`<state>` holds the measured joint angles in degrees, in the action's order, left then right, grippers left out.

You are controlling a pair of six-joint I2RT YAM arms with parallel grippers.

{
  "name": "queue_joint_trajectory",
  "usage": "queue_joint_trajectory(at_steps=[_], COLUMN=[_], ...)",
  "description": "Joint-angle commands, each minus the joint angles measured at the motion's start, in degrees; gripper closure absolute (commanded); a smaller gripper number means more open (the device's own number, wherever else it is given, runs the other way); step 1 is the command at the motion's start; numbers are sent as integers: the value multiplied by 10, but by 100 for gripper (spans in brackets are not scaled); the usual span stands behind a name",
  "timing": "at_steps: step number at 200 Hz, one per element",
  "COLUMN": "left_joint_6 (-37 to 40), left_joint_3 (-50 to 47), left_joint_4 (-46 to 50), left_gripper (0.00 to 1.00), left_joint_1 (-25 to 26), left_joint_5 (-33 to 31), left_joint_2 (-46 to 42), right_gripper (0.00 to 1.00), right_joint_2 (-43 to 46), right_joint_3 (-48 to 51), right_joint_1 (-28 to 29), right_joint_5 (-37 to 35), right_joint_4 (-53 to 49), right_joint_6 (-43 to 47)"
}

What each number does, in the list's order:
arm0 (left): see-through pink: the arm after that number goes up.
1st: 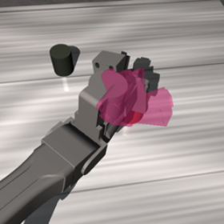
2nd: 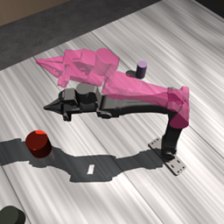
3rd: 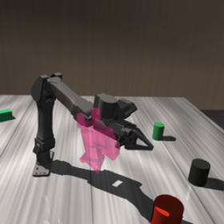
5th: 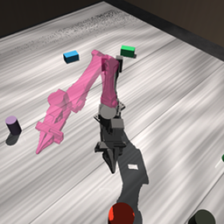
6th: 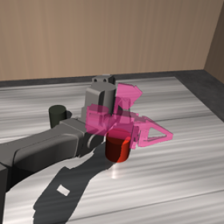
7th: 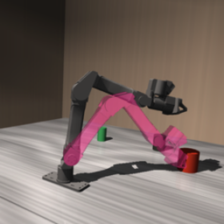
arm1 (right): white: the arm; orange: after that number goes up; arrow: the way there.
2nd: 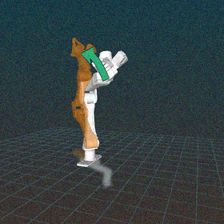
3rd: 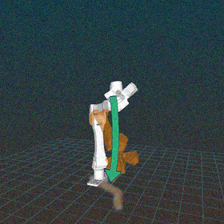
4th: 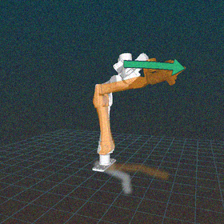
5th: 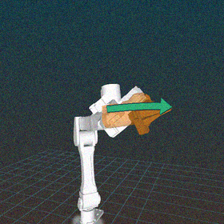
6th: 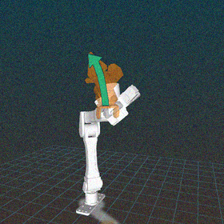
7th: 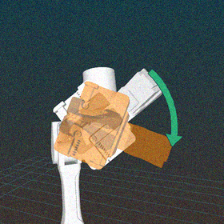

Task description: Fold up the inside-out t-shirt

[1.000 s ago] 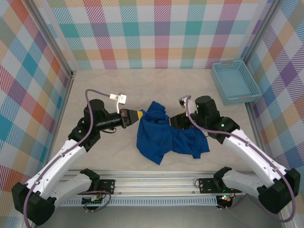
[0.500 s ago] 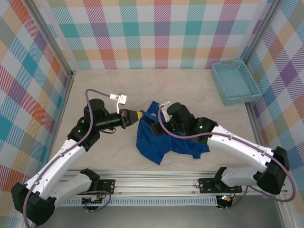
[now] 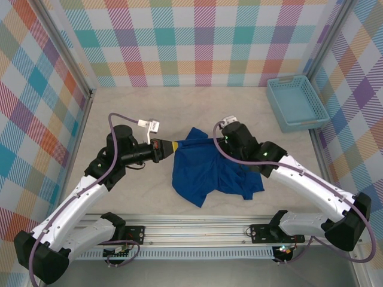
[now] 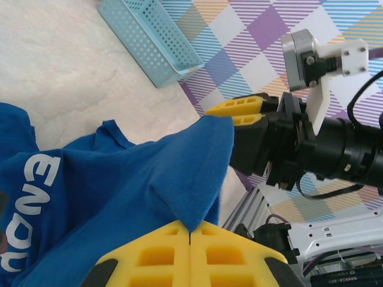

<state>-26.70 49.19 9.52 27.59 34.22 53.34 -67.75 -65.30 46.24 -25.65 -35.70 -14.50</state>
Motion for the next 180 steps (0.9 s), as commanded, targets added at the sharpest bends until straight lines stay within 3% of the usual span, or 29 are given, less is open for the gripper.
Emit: queue_joint_trajectory(at_steps=[1, 44, 88, 108, 130, 154, 180], left_joint_6=[23, 51, 68, 73, 61, 58, 56], left_joint_3=[24, 22, 38, 47, 61, 58, 63], left_joint_4=[19, 58, 113, 126, 159, 145, 133], left_gripper=[100, 100, 100, 100, 100, 100, 100], left_joint_1=[-4, 1, 18, 30, 31, 31, 31], left_joint_5=[-19, -66, -136, -177, -240, -241, -230], left_joint_2=[-15, -5, 9, 21, 28, 9, 3], right_gripper=[75, 87, 80, 85, 94, 100, 71], right_joint_2=[14, 33, 28, 7, -17, -16, -20], right_joint_3=[-12, -19, -41, -22, -32, -30, -14], right_joint_1=[-36, -89, -128, -124, -96, -95, -95], right_joint_5=[65, 270, 388, 466, 415, 367, 314], right_joint_4=[-48, -1, -12, 37, 21, 17, -9], right_joint_6=[-13, -29, -30, -47, -24, -15, 11])
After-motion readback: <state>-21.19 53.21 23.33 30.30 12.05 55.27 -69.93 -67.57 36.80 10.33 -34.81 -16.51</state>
